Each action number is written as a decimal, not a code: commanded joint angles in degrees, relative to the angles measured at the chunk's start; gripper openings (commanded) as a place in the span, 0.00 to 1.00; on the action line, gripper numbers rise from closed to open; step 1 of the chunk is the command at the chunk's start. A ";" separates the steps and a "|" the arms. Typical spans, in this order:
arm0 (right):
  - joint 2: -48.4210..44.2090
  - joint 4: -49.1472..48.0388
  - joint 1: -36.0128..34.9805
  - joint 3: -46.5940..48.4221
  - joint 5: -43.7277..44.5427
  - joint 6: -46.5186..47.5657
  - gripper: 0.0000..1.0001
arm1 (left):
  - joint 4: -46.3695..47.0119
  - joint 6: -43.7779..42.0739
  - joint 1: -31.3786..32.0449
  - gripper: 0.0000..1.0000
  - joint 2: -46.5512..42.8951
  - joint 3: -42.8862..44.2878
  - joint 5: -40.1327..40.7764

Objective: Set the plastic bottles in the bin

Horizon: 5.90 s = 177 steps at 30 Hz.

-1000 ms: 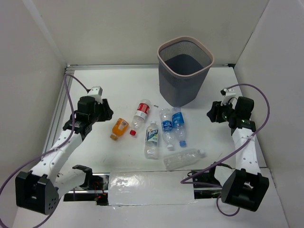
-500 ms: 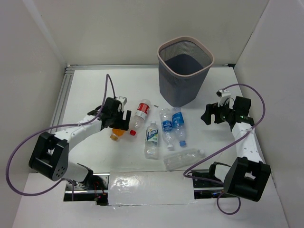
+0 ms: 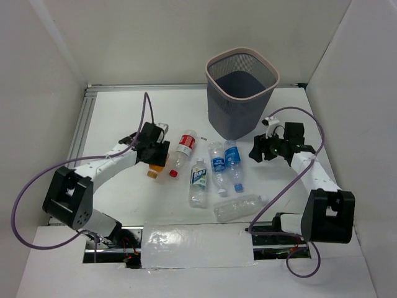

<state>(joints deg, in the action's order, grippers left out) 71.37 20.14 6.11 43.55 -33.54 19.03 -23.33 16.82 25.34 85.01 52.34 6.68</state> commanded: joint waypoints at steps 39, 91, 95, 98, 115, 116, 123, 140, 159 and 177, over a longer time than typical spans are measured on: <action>6.50 -17.68 -16.48 -4.97 8.49 -18.50 0.87 | 34.58 8.41 14.56 0.99 41.03 83.72 -5.53; 19.48 -22.08 -19.74 59.81 10.69 -4.52 0.62 | 31.86 3.22 11.40 0.99 6.03 2.85 6.77; 21.70 -19.62 -16.75 58.59 11.39 -6.97 1.00 | 31.15 2.60 11.40 0.99 9.20 5.14 6.77; 20.57 -19.61 -13.50 57.09 9.38 -10.93 1.00 | 29.75 2.08 11.40 0.97 11.83 6.46 6.77; -2.72 2.33 -1.72 29.59 -13.72 -4.89 1.00 | 24.57 1.02 11.40 0.26 18.62 12.34 7.57; -3.69 3.92 -1.11 28.27 -14.62 -1.83 1.00 | 23.26 1.02 11.40 0.19 16.26 13.05 7.56; -13.79 17.73 1.36 14.48 -18.14 15.58 0.47 | 17.81 -5.03 11.40 0.06 3.06 29.18 0.38; -20.30 25.12 1.36 1.02 -19.11 39.25 0.93 | 46.25 12.44 11.40 0.17 28.08 69.38 -11.16; -21.20 34.86 1.89 -3.12 -21.48 64.48 1.00 | 44.87 9.74 12.63 1.00 36.74 81.16 -7.63; -7.92 54.14 -18.05 -4.61 -14.72 108.34 1.00 | 16.85 11.64 16.66 1.00 -30.32 -5.03 1.23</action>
<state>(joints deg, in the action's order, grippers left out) 63.64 71.37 -7.49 39.59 -48.71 111.79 0.36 23.75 40.73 56.51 54.19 3.90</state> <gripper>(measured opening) 0.999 1.000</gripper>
